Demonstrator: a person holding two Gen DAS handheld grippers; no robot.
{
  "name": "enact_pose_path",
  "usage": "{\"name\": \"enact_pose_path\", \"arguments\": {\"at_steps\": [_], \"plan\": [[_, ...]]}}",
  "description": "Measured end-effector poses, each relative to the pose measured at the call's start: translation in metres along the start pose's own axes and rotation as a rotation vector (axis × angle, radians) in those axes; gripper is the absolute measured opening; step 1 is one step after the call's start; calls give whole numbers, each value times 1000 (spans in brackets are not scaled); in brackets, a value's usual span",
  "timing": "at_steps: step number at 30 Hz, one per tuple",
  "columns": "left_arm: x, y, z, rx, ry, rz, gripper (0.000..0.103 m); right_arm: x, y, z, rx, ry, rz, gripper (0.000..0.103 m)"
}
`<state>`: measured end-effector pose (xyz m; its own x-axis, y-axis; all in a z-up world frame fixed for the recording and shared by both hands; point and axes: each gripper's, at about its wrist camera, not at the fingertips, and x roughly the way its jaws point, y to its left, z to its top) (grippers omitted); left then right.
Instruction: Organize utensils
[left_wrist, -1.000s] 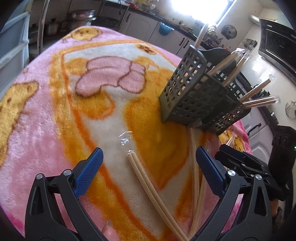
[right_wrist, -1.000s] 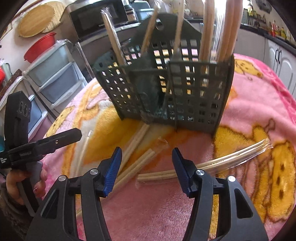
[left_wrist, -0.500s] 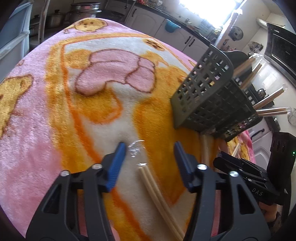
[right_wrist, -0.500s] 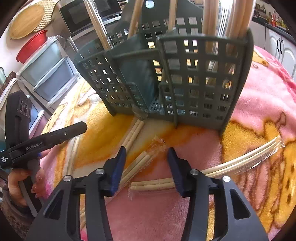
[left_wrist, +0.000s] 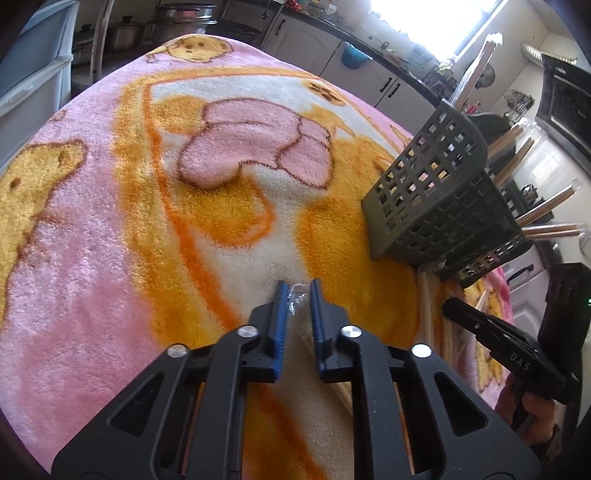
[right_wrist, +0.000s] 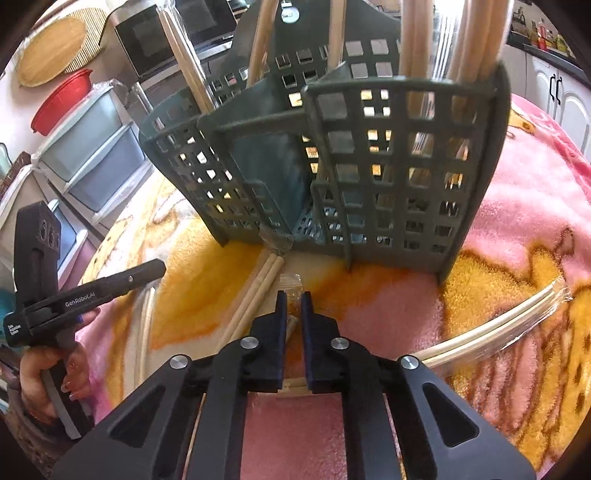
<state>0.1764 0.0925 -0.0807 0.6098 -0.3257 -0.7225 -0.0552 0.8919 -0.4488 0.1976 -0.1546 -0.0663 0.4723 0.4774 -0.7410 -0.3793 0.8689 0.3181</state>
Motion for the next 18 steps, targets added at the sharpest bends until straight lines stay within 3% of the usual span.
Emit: {"name": "enact_pose_path", "arguments": {"at_steps": [18], "plan": [[-71,-61,16,97,-156,-178,4,-67,29,13,-83,-176,96,6]]}}
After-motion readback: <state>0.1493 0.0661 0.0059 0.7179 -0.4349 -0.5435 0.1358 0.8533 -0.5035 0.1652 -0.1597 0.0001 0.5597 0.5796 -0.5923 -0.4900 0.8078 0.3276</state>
